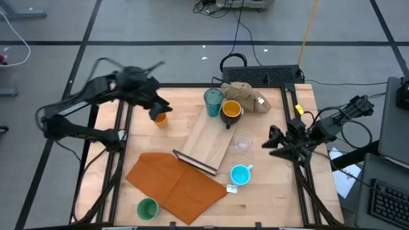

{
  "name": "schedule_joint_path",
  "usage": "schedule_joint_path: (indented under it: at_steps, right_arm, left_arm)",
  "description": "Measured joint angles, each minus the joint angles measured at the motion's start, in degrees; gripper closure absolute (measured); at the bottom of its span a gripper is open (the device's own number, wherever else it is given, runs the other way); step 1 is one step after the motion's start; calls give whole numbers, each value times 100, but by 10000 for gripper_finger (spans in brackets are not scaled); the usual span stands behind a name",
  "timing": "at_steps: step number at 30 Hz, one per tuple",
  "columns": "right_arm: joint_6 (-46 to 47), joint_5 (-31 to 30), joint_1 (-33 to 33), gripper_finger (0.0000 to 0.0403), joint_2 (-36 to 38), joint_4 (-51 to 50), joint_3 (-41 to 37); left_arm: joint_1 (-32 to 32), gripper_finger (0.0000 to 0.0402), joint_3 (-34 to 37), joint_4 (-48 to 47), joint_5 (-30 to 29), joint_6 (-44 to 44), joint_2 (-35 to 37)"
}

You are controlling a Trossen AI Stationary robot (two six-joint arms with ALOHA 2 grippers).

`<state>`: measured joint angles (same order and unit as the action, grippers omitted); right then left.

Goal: Stack small to large cups/mugs on shelf
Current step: Put the light blue mug on the shelf

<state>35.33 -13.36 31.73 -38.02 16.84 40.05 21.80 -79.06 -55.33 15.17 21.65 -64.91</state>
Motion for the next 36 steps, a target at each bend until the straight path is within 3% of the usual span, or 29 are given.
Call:
schedule_joint_path:
  at_steps: [6, 13, 22, 28, 36]
  right_arm:
    - [129, -191, -332, 222, -5, 196, 0]
    - [315, -264, -505, 222, -231, 205, 0]
    - [917, -115, -627, 222, -437, -1652, -4]
    - [800, 689, -625, 222, -525, -1787, -4]
    - [1589, 1848, -625, 222, -1092, -2238, 24]
  left_arm:
    - [-1065, 204, -1, 1791, -305, 1273, 669]
    - [-2419, 204, 1, 2848, -1479, 1294, 634]
    - [-3309, 204, -1, 4046, -2031, 1489, 226]
    - [-3531, 204, -1, 4323, -2167, 1555, 42]
    - [-3560, 204, -1, 4305, -2230, 1788, -24]
